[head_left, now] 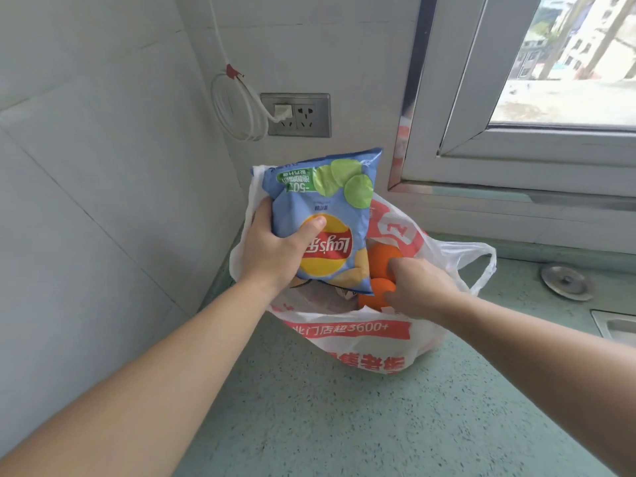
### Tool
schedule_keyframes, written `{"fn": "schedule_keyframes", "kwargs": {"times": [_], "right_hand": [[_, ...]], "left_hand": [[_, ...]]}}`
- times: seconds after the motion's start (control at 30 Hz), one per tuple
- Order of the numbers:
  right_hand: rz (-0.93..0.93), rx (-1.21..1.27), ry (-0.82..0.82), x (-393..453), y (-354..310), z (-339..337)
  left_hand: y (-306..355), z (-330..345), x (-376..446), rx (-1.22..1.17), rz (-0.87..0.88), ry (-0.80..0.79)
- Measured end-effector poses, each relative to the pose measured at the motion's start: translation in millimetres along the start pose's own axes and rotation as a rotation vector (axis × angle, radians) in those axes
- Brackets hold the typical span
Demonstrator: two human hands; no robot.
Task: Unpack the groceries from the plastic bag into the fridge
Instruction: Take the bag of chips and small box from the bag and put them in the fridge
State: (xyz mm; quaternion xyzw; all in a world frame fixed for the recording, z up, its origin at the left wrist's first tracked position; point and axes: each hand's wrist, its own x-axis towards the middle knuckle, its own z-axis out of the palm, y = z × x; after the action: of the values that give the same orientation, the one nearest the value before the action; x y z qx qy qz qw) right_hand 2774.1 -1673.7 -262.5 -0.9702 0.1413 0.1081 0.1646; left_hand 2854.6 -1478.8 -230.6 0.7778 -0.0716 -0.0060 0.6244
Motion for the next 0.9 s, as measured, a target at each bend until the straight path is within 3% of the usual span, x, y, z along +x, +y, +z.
{"fn": "schedule_keyframes", "kwargs": {"times": [0.23, 0.63, 0.9], "right_hand": [[-0.129, 0.337, 0.109, 33.5, -30.0, 14.0], [0.067, 0.235, 0.203, 88.7, -55.0, 57.4], [0.034, 0.469, 0.141, 59.8, -56.7, 32.5]], "left_hand": [[-17.2, -20.6, 5.9, -0.092, -0.073, -0.02], [-52.9, -38.0, 9.1, 0.096, -0.062, -0.076], [-58.5, -34.6, 15.4, 0.25, -0.049, -0.057]]}}
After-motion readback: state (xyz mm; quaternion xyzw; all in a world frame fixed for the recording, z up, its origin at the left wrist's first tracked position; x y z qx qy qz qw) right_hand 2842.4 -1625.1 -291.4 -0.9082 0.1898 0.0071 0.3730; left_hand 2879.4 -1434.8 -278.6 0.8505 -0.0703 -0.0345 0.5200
